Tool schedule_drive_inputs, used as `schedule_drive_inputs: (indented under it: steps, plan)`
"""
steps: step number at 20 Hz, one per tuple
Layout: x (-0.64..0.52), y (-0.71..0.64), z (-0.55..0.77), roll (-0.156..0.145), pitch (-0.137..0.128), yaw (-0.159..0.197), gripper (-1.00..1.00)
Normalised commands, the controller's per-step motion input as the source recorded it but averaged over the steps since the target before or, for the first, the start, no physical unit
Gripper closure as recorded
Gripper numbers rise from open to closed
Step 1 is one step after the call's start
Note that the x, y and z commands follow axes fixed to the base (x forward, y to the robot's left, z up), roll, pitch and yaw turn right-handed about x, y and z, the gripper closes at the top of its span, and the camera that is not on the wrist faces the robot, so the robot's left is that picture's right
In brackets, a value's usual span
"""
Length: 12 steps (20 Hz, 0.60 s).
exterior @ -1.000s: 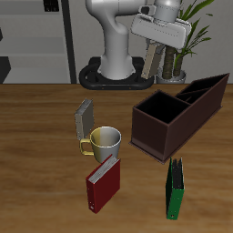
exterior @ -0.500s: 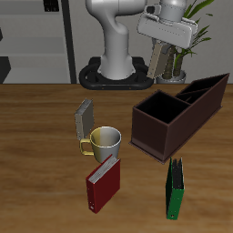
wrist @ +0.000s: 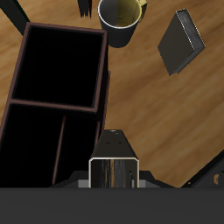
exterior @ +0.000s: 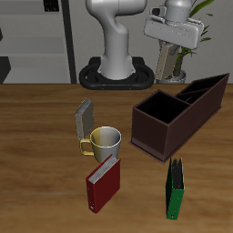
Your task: Place the right yellow book into the left desk caddy's front compartment
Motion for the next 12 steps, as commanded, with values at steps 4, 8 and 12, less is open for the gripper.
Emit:
schedule_drive_inputs:
  steps: [4,8,12]
  plan:
    - [0.14,0.11,-0.07,0.027,0.023,-0.045,1.00]
    - [0.21,0.05,-0.07,0.002,0.014,-0.007,1.00]
    - [0.16,-0.01,-0.07,-0.007,0.026,-0.032,1.00]
